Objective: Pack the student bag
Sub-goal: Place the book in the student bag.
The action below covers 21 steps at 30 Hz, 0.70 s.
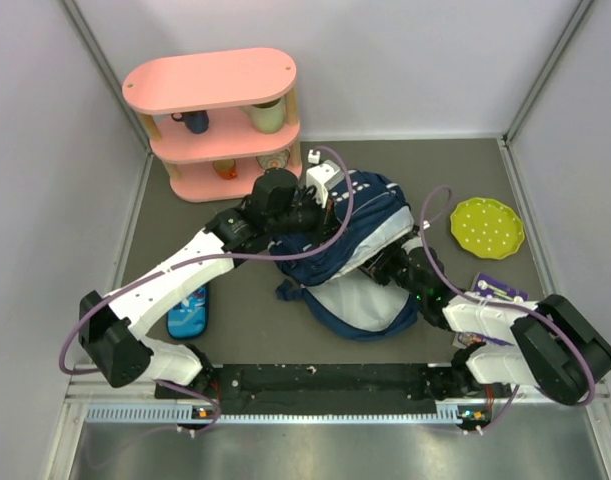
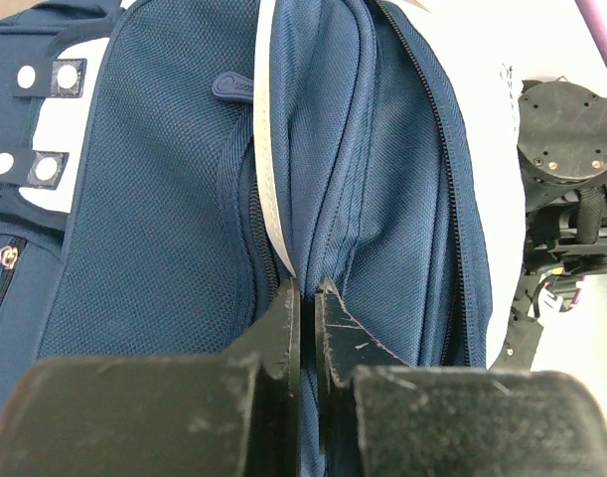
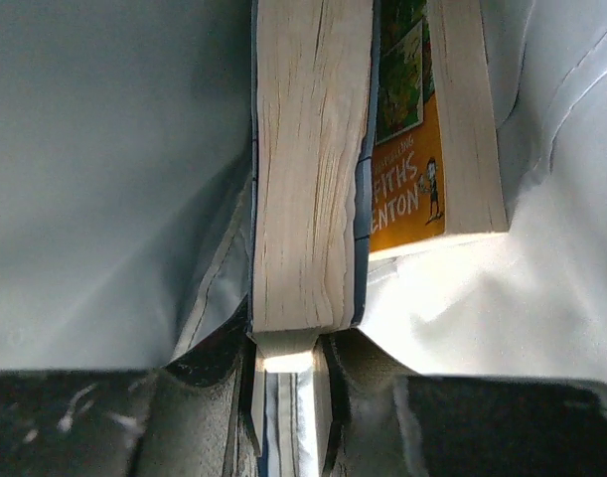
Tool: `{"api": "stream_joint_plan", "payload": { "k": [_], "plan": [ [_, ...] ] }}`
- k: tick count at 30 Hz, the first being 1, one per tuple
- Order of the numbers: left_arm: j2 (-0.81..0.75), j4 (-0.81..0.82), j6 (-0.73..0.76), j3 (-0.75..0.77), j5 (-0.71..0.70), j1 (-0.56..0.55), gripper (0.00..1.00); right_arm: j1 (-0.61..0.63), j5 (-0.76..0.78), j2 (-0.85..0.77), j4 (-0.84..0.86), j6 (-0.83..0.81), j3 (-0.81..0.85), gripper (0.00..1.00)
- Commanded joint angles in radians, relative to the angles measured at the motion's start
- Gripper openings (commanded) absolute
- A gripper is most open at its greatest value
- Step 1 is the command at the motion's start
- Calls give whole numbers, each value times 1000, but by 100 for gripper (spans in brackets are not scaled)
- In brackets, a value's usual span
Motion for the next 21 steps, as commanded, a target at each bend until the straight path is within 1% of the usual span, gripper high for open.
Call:
{"api": "stream_joint_plan", "payload": {
  "k": [1, 4, 6, 7, 10, 11, 13, 14, 15, 16, 17, 18, 20, 21],
  "plan": [
    [-81, 270, -44, 13, 95, 14, 0, -9, 119, 33, 50, 48, 86, 0],
    [-76, 282, -54, 8, 102, 16, 0, 11, 206, 74, 22, 109, 117, 0],
    [-75, 285, -56, 8, 99, 16, 0, 27, 263, 91, -47, 189, 137, 0],
    [-76, 285, -57, 10, 99, 18, 0, 27, 270, 115, -50, 207, 143, 0],
    [-78, 293, -56, 4, 104, 24, 0, 27, 206, 177, -96, 214, 195, 1],
    [-78, 296, -61, 0, 107, 24, 0, 30, 184, 191, -119, 208, 212, 9],
    [-76, 294, -64, -1, 109, 30, 0, 27, 143, 217, -168, 183, 255, 16],
    [-75, 296, -67, -3, 110, 30, 0, 27, 112, 225, -183, 160, 269, 26],
    [-75, 297, -67, -6, 112, 31, 0, 27, 101, 220, -212, 146, 269, 32],
    [-76, 300, -71, -12, 110, 34, 0, 28, 102, 212, -216, 132, 264, 41],
    [-78, 300, -73, -13, 110, 37, 0, 27, 102, 182, -222, 107, 247, 57],
    [-78, 300, -74, -18, 107, 39, 0, 27, 102, 160, -246, 100, 240, 59],
    [-78, 299, -74, -27, 103, 41, 0, 25, 116, 105, -301, 63, 208, 69],
    [-78, 297, -76, -32, 93, 41, 0, 27, 122, 44, -324, 53, 198, 70]
  ]
}}
